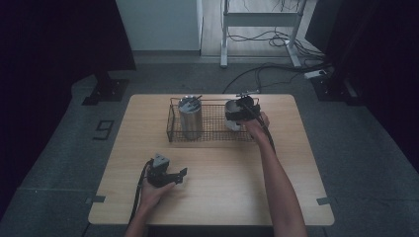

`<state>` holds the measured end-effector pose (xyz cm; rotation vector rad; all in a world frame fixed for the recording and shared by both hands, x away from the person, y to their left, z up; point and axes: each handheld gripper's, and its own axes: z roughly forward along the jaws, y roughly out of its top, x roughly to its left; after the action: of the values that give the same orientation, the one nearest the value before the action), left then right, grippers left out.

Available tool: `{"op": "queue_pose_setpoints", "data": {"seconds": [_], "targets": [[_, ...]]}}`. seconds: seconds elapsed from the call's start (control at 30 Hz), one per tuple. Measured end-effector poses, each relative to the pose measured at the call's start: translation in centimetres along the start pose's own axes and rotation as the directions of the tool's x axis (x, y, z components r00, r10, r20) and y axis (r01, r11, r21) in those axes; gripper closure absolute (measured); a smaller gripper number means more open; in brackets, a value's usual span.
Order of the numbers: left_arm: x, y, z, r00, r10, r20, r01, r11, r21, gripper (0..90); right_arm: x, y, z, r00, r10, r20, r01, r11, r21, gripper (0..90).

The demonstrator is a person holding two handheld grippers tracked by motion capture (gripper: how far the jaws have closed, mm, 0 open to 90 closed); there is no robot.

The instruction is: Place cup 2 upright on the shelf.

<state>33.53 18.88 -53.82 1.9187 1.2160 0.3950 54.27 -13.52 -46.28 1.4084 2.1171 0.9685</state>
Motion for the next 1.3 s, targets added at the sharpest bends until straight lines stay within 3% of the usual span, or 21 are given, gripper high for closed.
{"op": "queue_pose_setpoints", "data": {"seconds": [0.2, 0.6, 0.77, 0.97, 1.3], "targets": [[0.0, 0.0, 0.1, 1.0000, 0.002, 0.002, -0.002, 1.0000, 0.003, 14.7, -0.2, -0.4, 0.4, 0.9999, 0.013, 0.004, -0.013, 1.000, 0.023, 7.3], [0.0, 0.0, 0.1, 1.0000, 0.004, 0.004, -0.004, 1.0000, 0.006, 14.6, 0.2, -0.9, 0.9, 0.9998, -0.013, 0.016, 0.012, 0.997, 0.072, 7.1], [-0.1, 0.0, 0.1, 1.0000, 0.004, 0.006, -0.004, 1.0000, 0.005, 14.6, 0.4, -1.0, 0.7, 0.9996, 0.007, 0.029, -0.009, 0.996, 0.087, 6.8], [-0.1, -0.1, 0.3, 0.9999, -0.003, 0.016, 0.003, 1.0000, 0.008, 14.6, 0.1, -1.2, 0.0, 0.9983, 0.058, 0.000, -0.058, 0.998, 0.032, 4.8], [-0.1, 0.0, 0.2, 0.9999, 0.004, 0.009, -0.004, 1.0000, 0.003, 14.7, -0.2, -1.1, -2.0, 0.9964, 0.083, -0.014, -0.084, 0.993, -0.079, 2.2]]}}
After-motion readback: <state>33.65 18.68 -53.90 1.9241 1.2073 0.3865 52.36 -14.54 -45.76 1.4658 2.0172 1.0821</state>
